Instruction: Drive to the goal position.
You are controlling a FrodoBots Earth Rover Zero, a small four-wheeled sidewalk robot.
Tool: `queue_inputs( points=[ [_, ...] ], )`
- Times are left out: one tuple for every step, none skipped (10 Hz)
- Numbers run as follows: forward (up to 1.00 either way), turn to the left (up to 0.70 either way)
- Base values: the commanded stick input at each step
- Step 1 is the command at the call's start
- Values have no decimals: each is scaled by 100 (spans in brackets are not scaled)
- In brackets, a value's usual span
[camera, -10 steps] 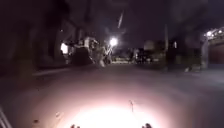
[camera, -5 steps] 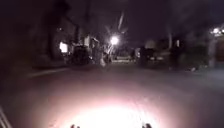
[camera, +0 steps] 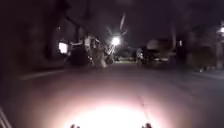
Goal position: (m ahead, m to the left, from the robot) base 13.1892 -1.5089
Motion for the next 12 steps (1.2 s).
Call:
queue_inputs(
  points=[
    [100, 0],
    [100, 0],
    [100, 0],
    [100, 0],
    [100, -6],
    [100, -40],
    [100, -40],
    [100, -40],
    [100, -20],
    [100, 0],
    [100, 0],
    [100, 0]
  ],
)
